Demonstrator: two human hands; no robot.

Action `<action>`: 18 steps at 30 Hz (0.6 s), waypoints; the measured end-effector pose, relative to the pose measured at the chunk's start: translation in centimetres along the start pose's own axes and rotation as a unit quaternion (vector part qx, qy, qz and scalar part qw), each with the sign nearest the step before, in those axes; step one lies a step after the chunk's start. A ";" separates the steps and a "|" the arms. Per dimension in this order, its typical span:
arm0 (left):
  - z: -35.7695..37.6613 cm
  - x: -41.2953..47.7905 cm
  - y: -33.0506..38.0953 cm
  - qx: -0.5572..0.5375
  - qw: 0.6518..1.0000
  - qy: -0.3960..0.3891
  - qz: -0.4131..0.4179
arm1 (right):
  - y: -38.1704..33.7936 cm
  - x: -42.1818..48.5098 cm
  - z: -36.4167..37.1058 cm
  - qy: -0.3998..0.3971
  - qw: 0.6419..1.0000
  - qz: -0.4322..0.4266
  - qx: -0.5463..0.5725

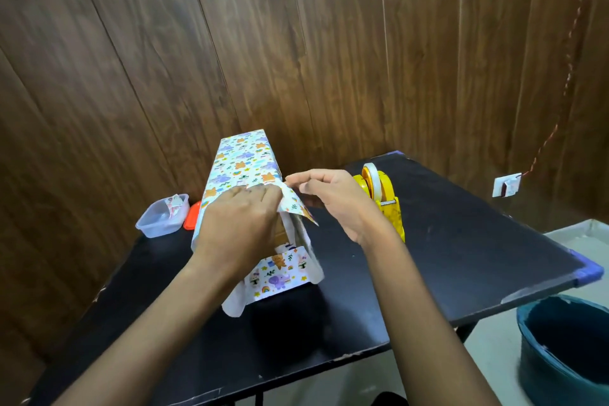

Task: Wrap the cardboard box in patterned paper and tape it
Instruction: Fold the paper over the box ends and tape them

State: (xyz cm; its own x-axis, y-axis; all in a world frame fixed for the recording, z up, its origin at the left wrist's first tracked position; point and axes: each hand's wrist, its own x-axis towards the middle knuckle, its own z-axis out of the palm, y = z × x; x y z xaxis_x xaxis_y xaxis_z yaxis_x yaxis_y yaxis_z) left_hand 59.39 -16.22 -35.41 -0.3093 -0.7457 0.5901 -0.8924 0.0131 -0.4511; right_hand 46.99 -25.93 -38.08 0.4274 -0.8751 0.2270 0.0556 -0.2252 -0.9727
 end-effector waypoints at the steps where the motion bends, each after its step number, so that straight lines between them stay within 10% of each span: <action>1: -0.2 0.1 0.0 0.007 1.000 -0.007 -0.007 | 0.4 -0.4 -0.2 -0.018 1.000 0.001 0.019; 18: 0.7 -0.2 -1.2 0.024 0.998 0.055 0.035 | 1.5 -0.6 1.2 -0.044 0.996 -0.064 0.042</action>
State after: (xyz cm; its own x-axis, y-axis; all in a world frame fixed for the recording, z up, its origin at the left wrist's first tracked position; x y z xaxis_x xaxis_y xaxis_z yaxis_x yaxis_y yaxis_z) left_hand 60.73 -16.57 -35.50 -0.4067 -0.6659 0.6255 -0.8515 0.0283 -0.5236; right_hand 47.87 -25.22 -39.77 0.4892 -0.7997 0.3480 0.1888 -0.2924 -0.9375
